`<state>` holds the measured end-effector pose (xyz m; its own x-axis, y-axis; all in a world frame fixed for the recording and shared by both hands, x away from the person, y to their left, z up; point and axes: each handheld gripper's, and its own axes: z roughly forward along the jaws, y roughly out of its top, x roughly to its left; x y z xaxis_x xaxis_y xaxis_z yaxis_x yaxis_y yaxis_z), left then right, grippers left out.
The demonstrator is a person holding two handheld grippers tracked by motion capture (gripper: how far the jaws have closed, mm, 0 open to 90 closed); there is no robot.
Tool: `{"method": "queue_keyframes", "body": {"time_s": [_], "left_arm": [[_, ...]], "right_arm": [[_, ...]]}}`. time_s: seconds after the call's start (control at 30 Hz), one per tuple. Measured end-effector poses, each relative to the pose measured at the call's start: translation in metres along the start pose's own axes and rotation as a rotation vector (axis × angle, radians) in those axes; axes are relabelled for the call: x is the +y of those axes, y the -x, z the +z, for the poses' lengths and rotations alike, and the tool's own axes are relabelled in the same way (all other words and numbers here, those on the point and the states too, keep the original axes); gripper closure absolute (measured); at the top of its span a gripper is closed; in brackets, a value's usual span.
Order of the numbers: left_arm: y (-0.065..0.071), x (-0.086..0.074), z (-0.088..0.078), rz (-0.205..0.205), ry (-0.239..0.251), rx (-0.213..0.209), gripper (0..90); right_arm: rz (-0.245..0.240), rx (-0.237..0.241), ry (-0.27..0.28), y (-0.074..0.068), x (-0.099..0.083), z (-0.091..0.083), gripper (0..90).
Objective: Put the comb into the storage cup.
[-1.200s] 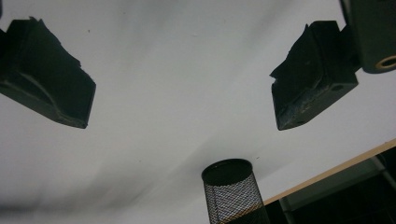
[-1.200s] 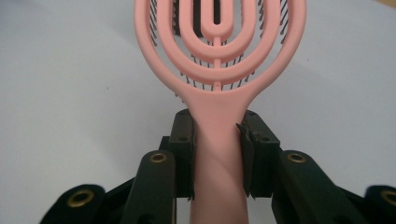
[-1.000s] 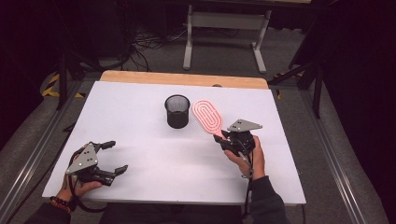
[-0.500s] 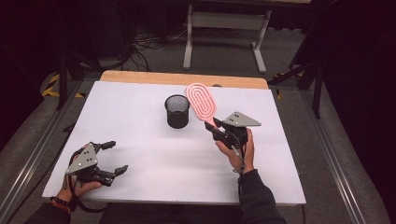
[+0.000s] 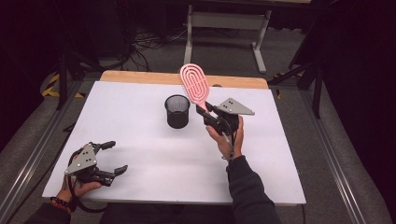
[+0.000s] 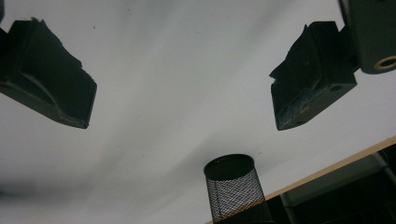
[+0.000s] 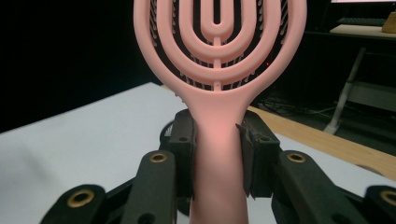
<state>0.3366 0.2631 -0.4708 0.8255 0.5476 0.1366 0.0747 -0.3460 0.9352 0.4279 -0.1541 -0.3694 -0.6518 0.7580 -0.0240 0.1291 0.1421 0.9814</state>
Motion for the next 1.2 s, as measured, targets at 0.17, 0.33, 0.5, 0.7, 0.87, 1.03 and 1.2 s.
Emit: {"method": "queue_keyframes", "body": {"time_s": [0.17,0.33,0.5,0.7,0.87,1.03,1.2], "left_arm": [[-0.001,0.000,-0.001,-0.001,0.001,-0.001,7.5],[0.000,0.000,0.001,0.002,-0.002,-0.005,7.5],[-0.001,0.000,0.001,-0.003,0.002,-0.006,7.5],[-0.001,0.000,0.000,-0.005,0.007,-0.012,7.5],[-0.002,-0.001,0.000,-0.009,0.015,-0.012,7.5],[-0.002,-0.001,0.000,-0.013,0.018,-0.016,7.5],[-0.001,0.000,-0.001,-0.014,0.022,-0.015,7.5]], "right_arm": [[0.021,0.009,0.031,0.002,0.006,0.012,69.1],[0.036,0.016,0.064,0.003,0.015,0.029,69.2],[0.036,0.023,0.087,0.001,0.018,0.041,69.2],[0.008,0.052,0.110,-0.008,0.023,0.069,69.2],[0.029,0.067,0.116,-0.011,0.024,0.086,69.1],[0.031,0.075,0.127,-0.012,0.026,0.099,69.2],[0.026,0.081,0.132,-0.014,0.026,0.109,69.2]]}}
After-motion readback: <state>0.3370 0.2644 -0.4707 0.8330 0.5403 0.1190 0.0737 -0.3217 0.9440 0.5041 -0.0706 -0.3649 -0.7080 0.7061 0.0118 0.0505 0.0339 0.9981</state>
